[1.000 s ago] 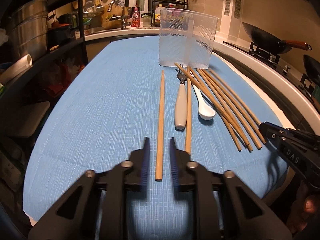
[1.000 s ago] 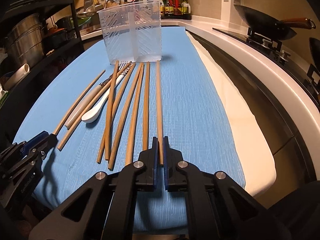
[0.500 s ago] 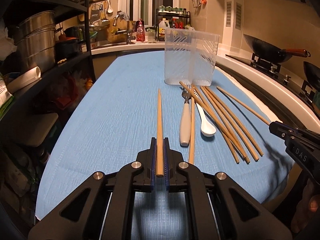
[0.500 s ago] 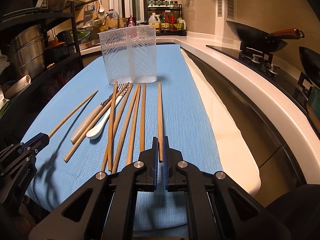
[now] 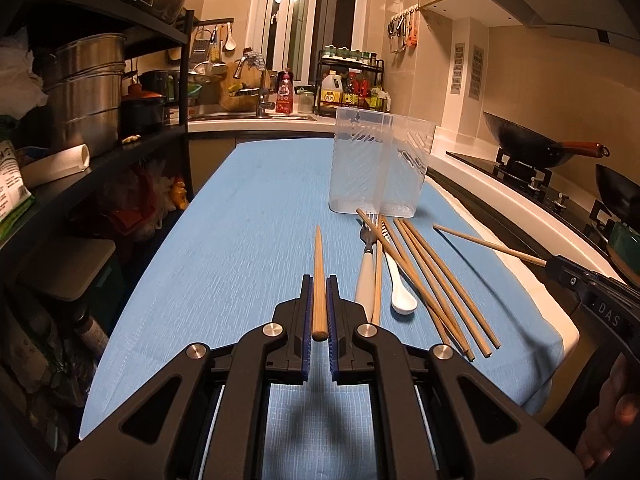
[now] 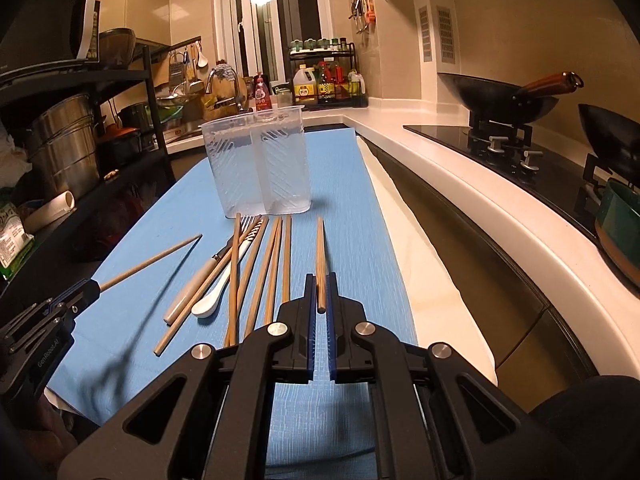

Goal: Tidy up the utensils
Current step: 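Lift both chopsticks into the clear holder and open both tools while releasing them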

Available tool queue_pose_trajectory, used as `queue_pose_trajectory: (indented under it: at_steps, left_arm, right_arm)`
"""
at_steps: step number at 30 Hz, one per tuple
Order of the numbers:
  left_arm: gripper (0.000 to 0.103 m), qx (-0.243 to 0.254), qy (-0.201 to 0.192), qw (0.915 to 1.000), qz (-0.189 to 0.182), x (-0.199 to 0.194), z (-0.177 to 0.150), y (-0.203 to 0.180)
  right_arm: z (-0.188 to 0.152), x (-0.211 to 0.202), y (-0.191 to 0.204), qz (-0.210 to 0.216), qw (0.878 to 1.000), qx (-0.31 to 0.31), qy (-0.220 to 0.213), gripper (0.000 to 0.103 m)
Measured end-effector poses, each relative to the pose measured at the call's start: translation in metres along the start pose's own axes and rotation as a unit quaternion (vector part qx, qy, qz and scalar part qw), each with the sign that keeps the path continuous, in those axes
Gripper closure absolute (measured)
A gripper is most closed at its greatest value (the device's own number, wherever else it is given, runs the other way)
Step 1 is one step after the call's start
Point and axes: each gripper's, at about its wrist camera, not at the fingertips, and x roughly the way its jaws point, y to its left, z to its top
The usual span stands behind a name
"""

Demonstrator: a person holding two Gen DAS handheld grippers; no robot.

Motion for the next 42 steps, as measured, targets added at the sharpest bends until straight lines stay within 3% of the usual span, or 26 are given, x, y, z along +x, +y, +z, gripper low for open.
queue_pose_trajectory:
  at_steps: [11,28,36,42]
  left_arm:
    - [0.096,0.016,-0.035,0.9992,0.002,-0.017,0.028,-0.005]
    - [0.096,0.001,-0.038,0.9984,-0.043,0.004,0.143,0.011]
    - [0.096,-0.01,0.0,0.997,-0.077,0.021,0.178,0.02]
    - [0.096,-0.01,0.03,0.9963,-0.08,0.039,0.192,0.022]
  right_arm:
    - [0.02,-0.027,0.01,-0.006,0.998,-0.035,-0.051,0.098]
    - [0.12,-0.02,0.009,0.017,0.997,-0.042,-0.069,0.098]
    - [0.156,-0.009,0.015,0.029,0.996,-0.045,-0.072,0.098]
    - [0.185,-0.004,0.016,0.044,0.995,-0.041,-0.073,0.098]
